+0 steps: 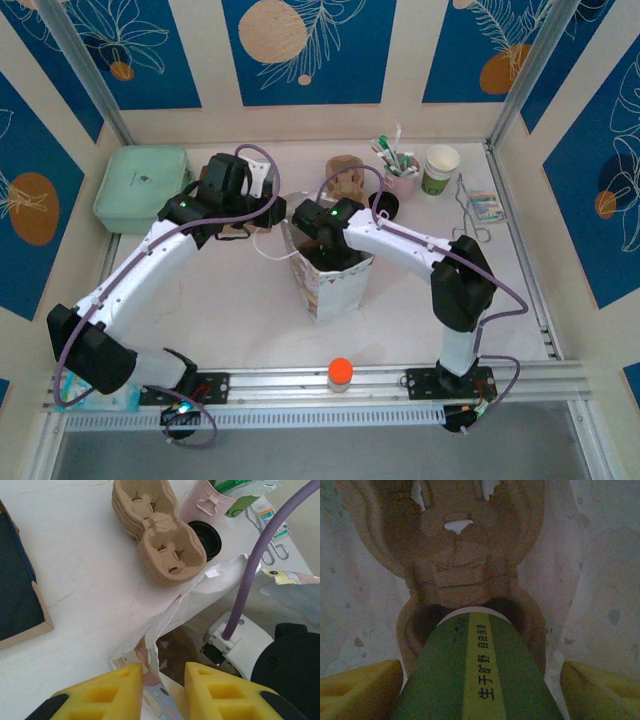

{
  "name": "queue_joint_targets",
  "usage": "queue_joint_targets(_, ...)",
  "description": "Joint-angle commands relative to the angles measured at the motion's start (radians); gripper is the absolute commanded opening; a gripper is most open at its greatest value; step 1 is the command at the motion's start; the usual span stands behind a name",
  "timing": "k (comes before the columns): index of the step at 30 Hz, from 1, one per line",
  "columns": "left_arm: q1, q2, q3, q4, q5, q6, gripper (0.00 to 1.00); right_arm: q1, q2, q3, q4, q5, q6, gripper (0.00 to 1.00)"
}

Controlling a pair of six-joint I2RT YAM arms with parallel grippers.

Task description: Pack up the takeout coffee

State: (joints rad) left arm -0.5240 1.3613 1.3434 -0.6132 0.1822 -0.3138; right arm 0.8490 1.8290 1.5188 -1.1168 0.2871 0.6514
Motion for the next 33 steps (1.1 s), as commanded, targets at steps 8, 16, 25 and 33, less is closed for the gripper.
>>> queue_joint_targets(8, -0.011, -0.017, 0.002, -0.022, -0.02, 0.001, 0.28, -0.008, 0.001, -0.036, -0.008, -0.031, 0.005, 0.48)
queue_joint_targets(16, -0.012, -0.017, 0.004, -0.022, -0.021, 0.001, 0.28, -0.009, 0.007, -0.044, -0.003, -0.037, 0.011, 0.49)
queue_joint_targets(25, -0.012, -0.017, 0.006, -0.023, -0.021, 0.001, 0.28, -0.009, 0.017, -0.052, 0.002, -0.043, 0.014, 0.49)
queue_joint_targets(33, -0.013, -0.012, 0.01, -0.02, -0.021, -0.001, 0.28, -0.015, 0.024, -0.052, 0.01, -0.049, 0.008, 0.49)
